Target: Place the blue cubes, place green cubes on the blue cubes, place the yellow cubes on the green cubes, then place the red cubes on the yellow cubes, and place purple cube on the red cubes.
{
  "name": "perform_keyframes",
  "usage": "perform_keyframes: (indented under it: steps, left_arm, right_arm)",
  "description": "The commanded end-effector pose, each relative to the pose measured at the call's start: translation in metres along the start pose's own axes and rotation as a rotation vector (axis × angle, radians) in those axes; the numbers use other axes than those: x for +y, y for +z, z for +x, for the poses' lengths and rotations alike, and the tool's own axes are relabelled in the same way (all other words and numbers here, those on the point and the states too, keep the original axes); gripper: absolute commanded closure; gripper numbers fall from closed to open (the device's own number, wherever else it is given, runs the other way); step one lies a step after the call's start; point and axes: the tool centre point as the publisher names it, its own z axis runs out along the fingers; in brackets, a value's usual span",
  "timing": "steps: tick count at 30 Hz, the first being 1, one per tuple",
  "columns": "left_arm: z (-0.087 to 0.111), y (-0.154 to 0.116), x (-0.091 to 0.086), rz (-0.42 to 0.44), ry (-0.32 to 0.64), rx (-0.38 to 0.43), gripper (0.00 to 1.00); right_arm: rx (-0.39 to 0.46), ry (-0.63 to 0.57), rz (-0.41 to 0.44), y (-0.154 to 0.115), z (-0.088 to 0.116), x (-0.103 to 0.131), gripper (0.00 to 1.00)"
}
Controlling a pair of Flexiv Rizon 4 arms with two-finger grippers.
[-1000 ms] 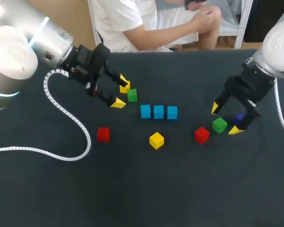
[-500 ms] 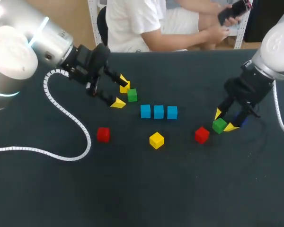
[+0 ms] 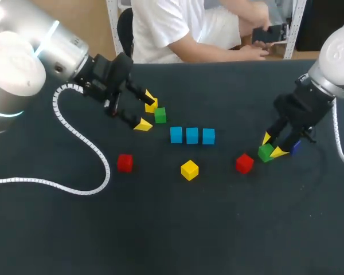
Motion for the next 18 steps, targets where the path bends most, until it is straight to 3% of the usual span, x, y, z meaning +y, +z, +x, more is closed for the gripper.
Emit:
perform_keyframes:
  steps: [1, 7, 18]
  left_arm:
    - [0.0, 0.0, 0.002, 0.005, -0.001, 0.003, 0.0]
    - [0.0, 0.0, 0.002, 0.005, -0.001, 0.003, 0.0]
    - [0.0, 0.0, 0.002, 0.005, -0.001, 0.003, 0.0]
  right_arm:
    - [0.059, 0.114, -0.024, 0.003, -0.004, -0.008, 1.0]
    - [0.037, 0.274, -0.017, -0.004, -0.015, -0.014, 1.0]
    - [-0.004, 0.3, 0.093, -0.026, -0.06, -0.019, 1.0]
